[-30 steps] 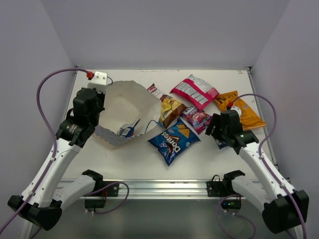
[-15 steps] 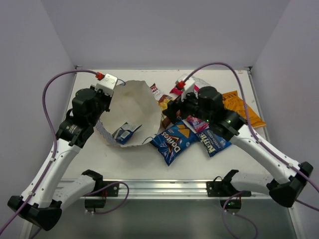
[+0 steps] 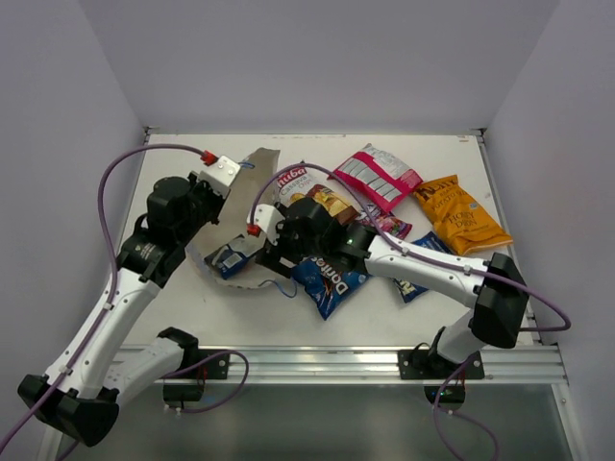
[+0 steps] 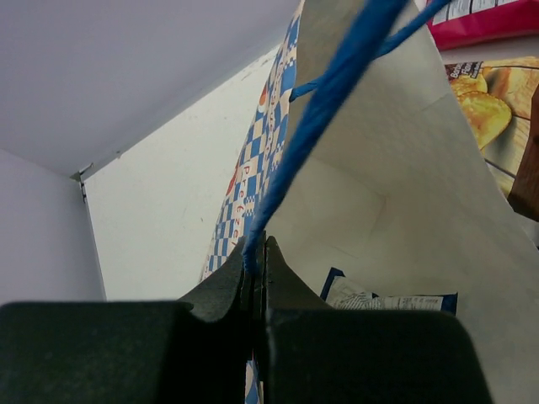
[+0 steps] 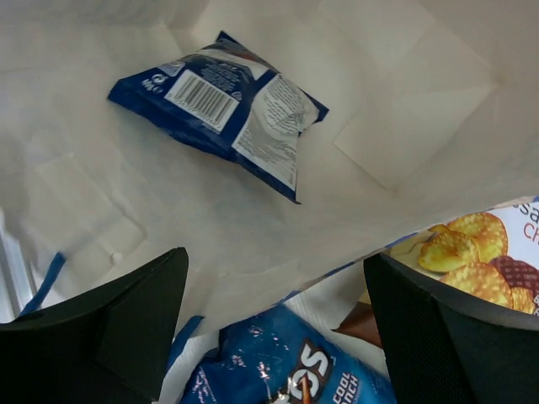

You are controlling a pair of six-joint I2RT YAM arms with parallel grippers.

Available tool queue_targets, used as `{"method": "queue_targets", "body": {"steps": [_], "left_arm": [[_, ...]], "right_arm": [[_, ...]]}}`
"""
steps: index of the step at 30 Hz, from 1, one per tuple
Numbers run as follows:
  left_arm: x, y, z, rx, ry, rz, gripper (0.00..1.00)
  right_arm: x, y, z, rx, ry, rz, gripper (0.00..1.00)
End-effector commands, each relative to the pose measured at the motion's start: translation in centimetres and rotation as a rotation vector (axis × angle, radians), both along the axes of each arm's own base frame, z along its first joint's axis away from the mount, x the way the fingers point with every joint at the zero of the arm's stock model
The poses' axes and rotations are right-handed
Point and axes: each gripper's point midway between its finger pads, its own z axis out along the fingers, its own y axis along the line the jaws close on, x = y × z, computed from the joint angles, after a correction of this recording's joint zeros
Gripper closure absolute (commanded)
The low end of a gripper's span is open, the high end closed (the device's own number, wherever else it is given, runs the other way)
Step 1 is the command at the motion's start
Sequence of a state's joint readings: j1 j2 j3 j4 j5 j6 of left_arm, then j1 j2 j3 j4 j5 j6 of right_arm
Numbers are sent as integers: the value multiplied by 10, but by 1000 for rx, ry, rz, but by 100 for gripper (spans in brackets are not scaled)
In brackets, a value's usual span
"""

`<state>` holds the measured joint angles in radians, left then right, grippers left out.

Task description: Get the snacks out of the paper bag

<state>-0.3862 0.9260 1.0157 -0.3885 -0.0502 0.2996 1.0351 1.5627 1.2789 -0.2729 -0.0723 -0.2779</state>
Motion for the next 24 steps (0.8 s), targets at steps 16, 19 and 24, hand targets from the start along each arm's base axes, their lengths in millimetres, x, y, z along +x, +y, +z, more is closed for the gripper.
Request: {"method": "queue_targets", "body": {"steps": [16,19,24], "left_arm": [[-17,4,34,-42,-126,-26,100],[-17,3,34,-42,-126,-33,100],[-19,2,33,-41,-130,-40,100]], "right_arm": [[-16,12,137,203,-247,110,12],[-15,28,104,158,-224,162,12],[-15,42,47,81,-222,250,11]]}}
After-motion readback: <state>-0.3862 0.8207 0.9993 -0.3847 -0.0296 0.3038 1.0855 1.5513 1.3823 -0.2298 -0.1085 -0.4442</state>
